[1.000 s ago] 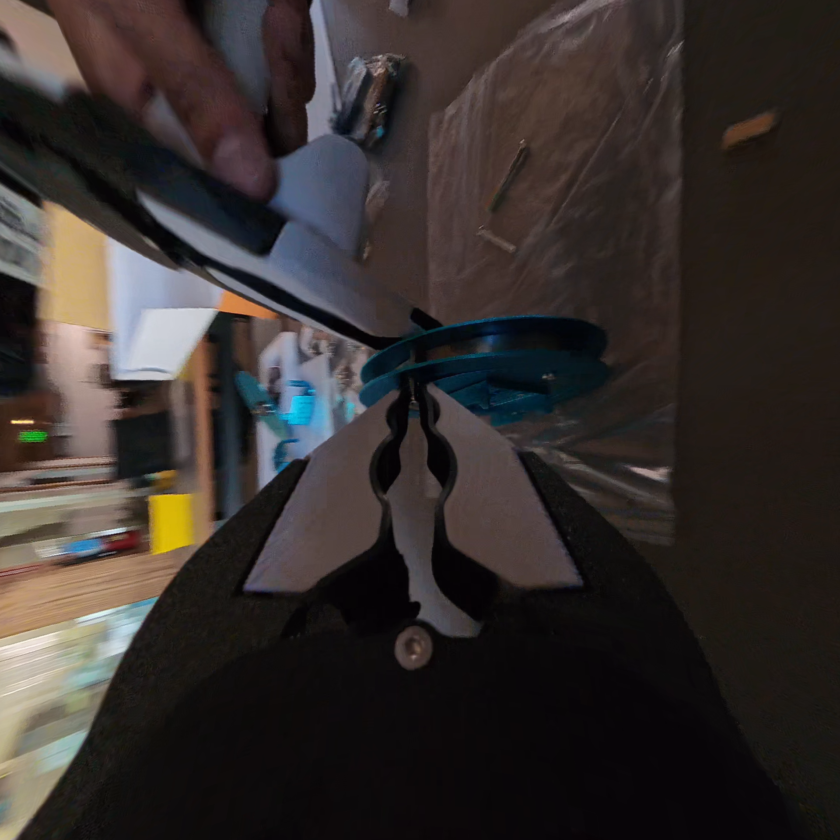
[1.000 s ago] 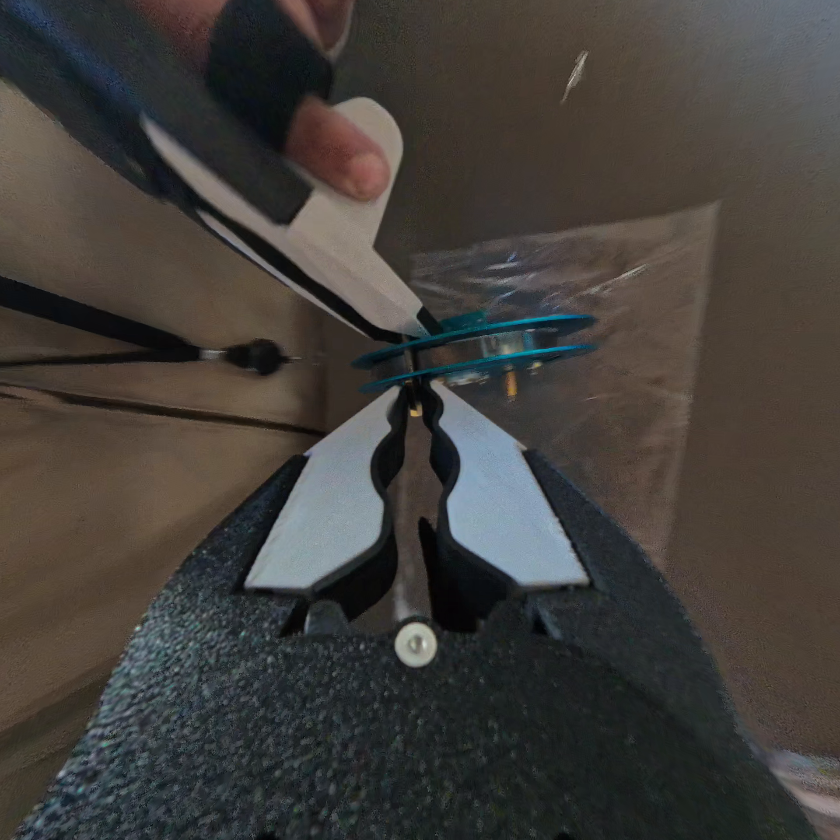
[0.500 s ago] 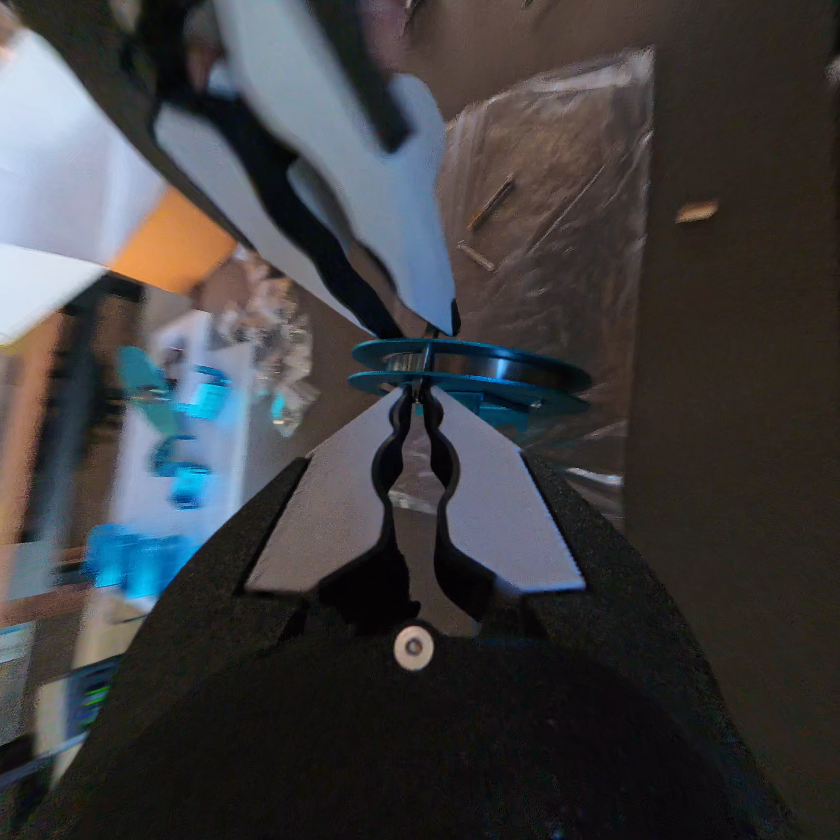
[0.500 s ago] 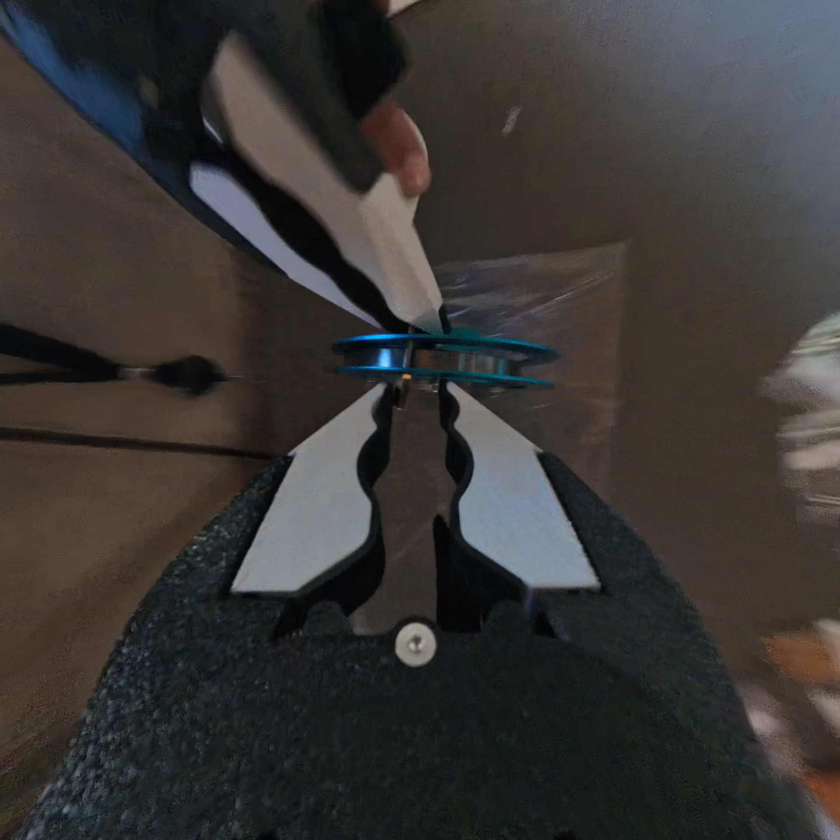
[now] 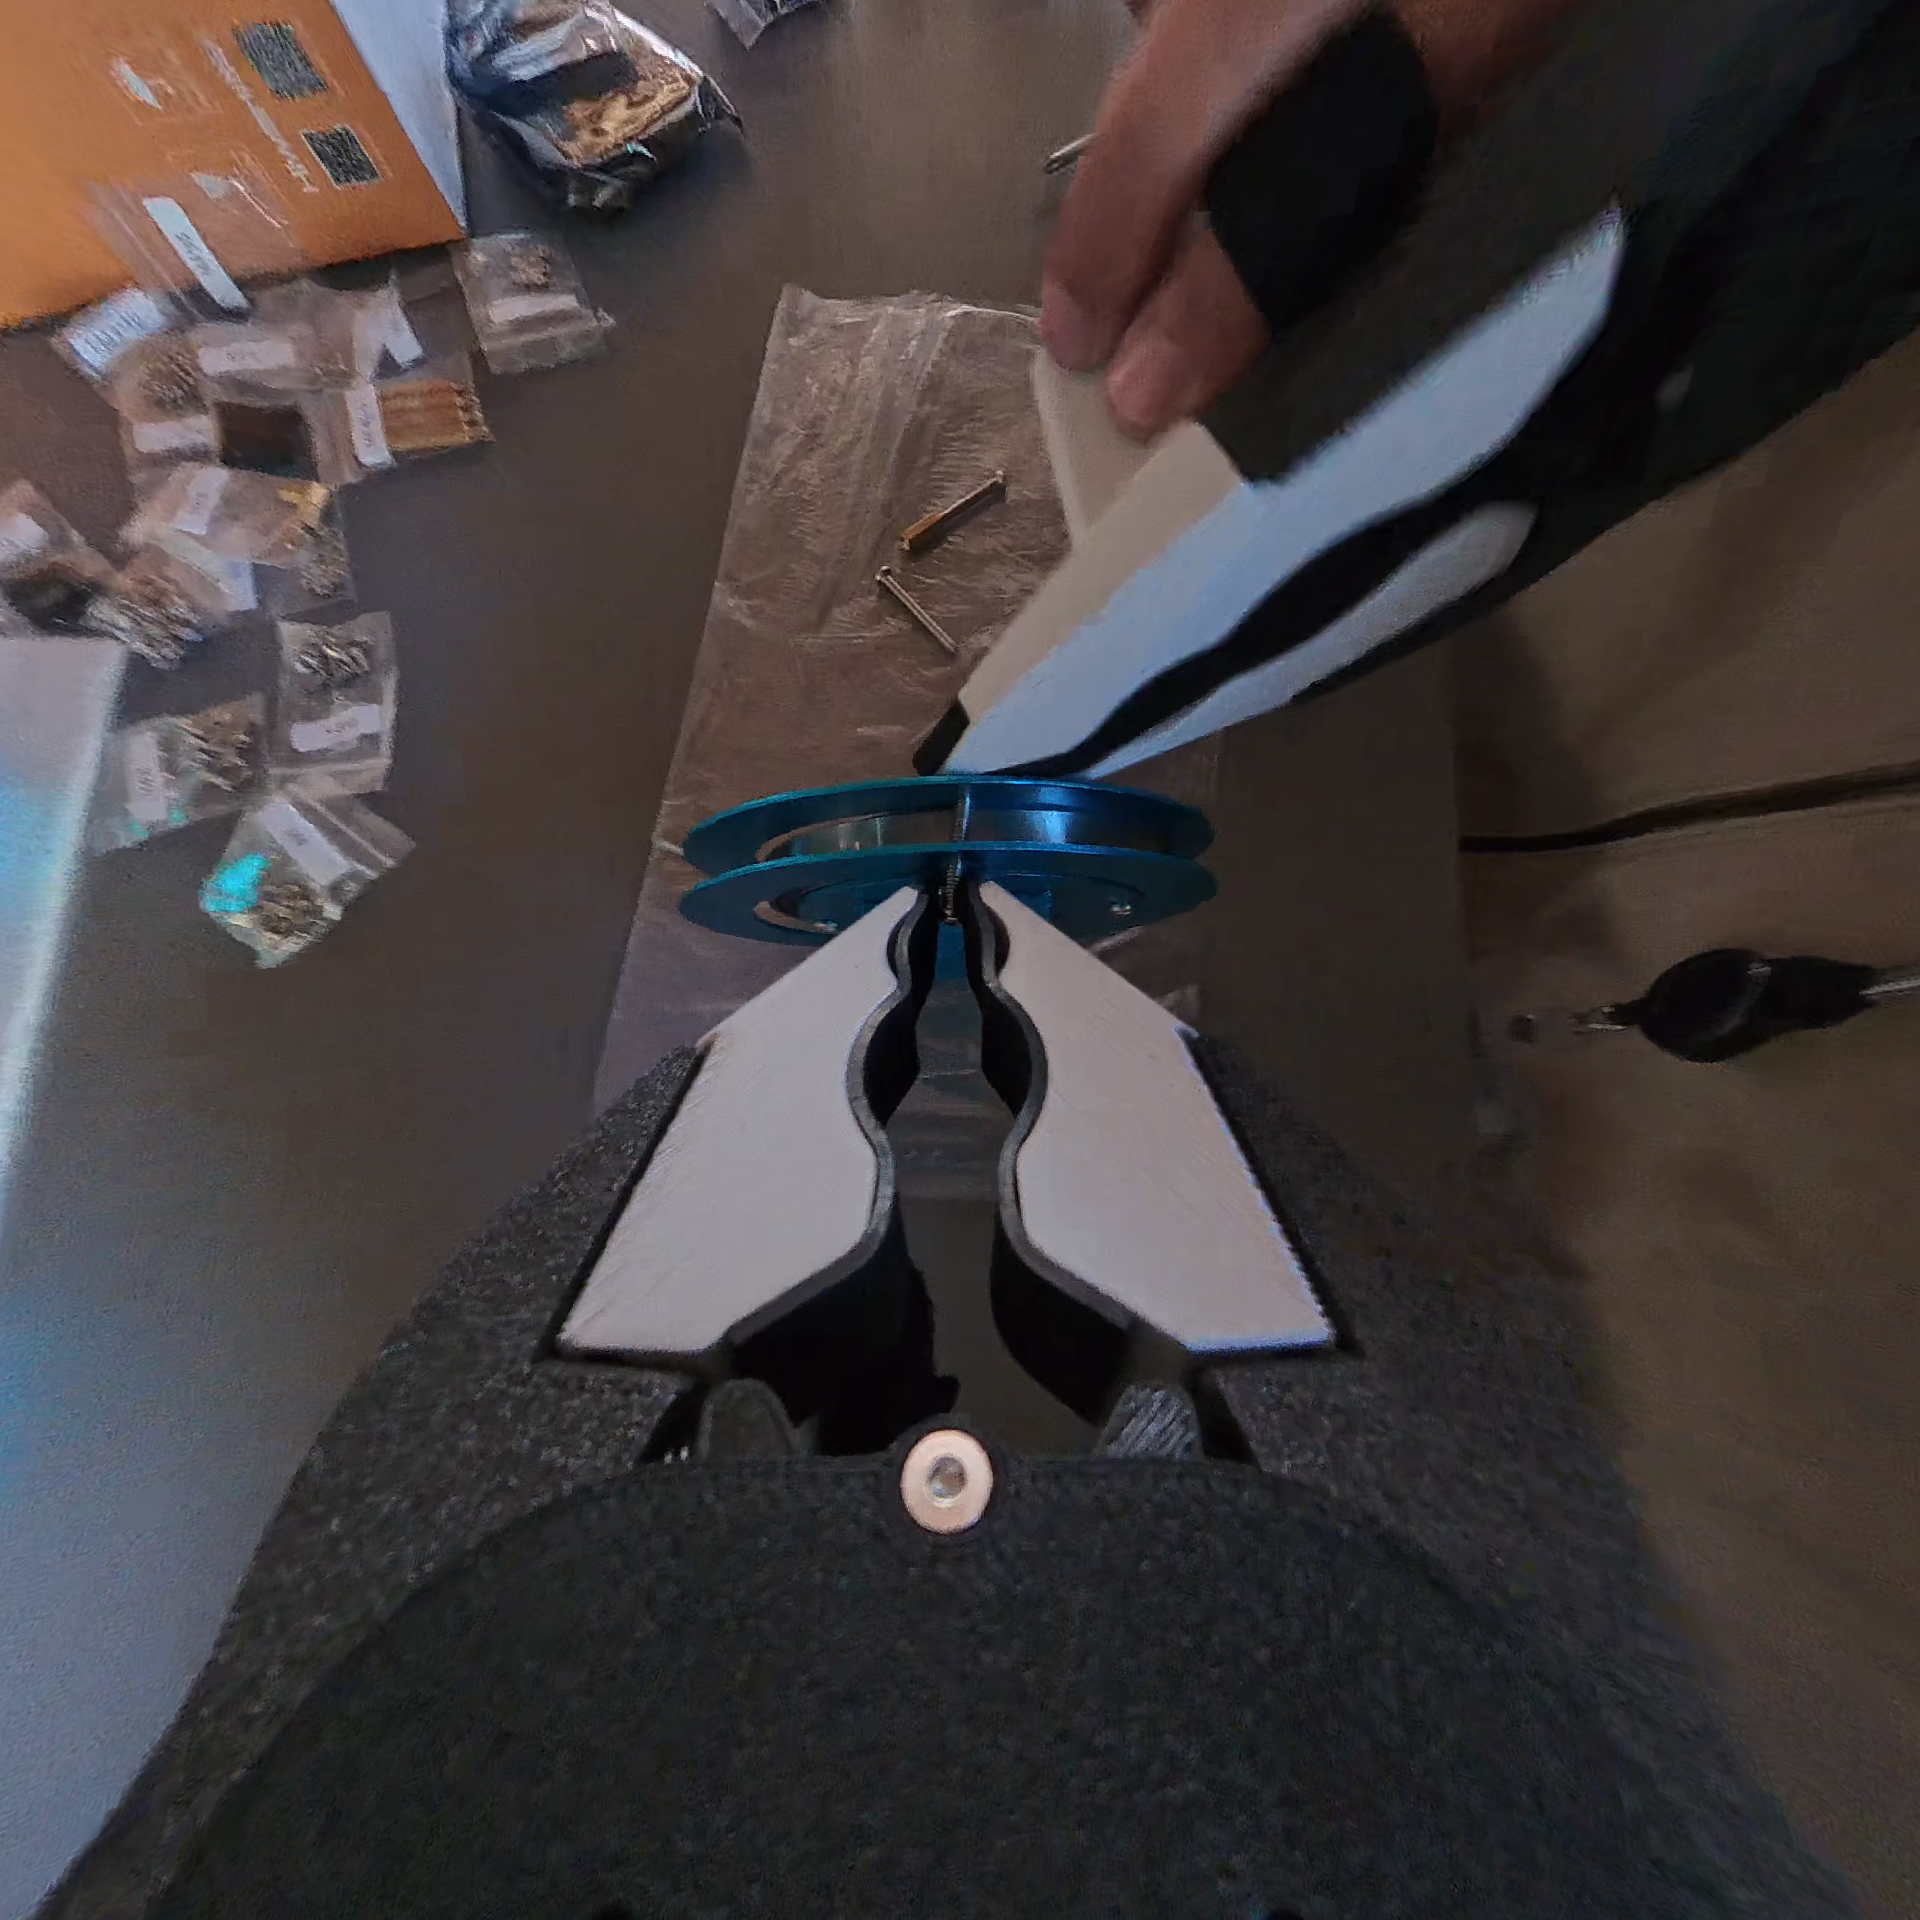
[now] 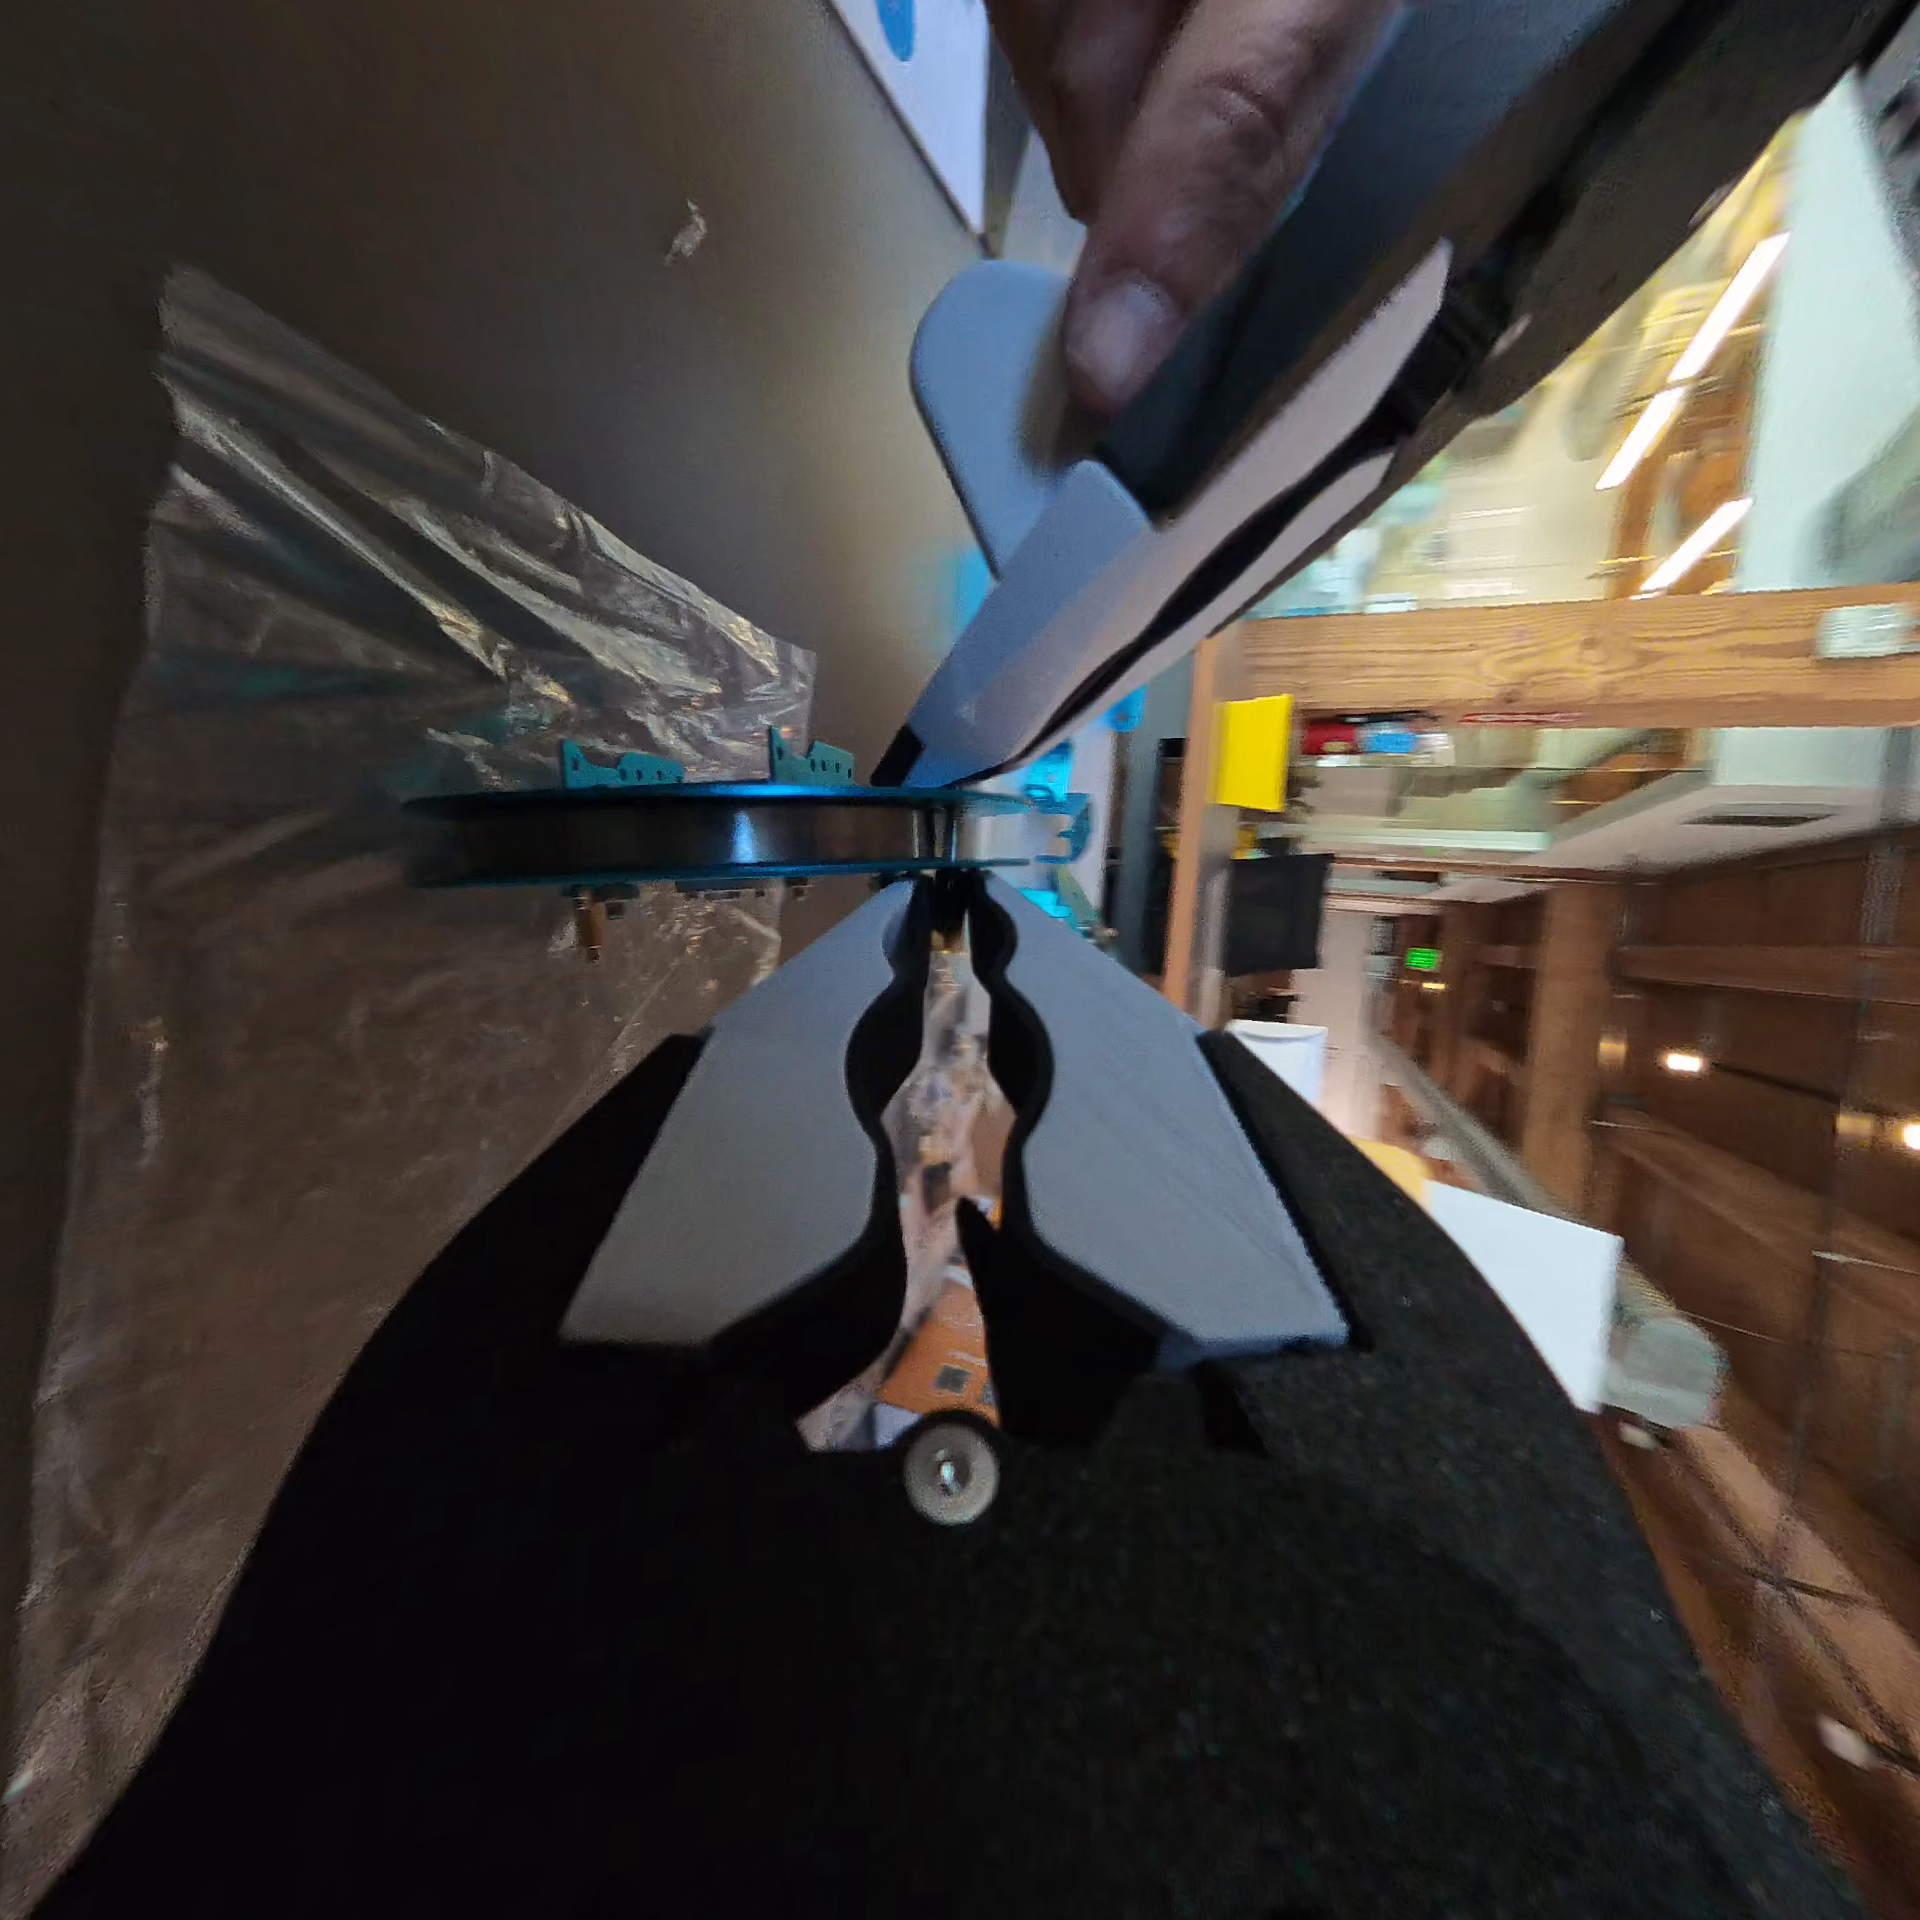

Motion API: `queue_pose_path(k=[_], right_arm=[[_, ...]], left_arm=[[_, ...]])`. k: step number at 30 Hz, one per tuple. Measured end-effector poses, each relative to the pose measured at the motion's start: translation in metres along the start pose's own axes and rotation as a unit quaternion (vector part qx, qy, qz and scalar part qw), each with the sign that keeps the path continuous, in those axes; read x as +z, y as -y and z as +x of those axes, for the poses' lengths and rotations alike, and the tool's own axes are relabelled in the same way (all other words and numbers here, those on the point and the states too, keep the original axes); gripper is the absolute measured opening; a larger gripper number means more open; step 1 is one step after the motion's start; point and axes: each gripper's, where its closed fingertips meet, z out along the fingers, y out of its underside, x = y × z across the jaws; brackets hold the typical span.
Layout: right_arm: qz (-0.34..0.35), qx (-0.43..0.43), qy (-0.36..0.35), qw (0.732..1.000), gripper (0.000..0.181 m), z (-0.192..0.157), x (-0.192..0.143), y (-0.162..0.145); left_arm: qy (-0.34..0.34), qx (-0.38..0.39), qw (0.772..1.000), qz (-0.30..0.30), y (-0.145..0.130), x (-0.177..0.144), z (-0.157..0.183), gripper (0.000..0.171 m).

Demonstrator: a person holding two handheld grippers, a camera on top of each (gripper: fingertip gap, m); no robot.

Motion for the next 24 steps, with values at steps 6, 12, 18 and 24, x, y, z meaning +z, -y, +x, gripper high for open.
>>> queue_pose_path(k=[6,12,18,24], right_arm=[[0.039,0.288,0.329,0.898,0.004,-0.006,-0.002,-0.003],[0.006,0.507,0.604,0.615,0.003,-0.009,-0.006,-0.003],[-0.043,0.609,0.721,0.328,0.002,-0.008,-0.012,-0.003],[0.032,0.492,0.636,0.594,0.010,-0.012,-0.012,-0.004]], left_arm=[[0.197,0.193,0.961,-0.024,0.002,0.003,-0.005,0.001],[0.347,0.333,0.875,-0.053,0.006,0.002,-0.008,0.001],[0.418,0.402,0.812,-0.068,0.010,0.001,-0.009,0.001],[0.325,0.298,0.897,-0.028,0.009,0.003,-0.013,0.002]])
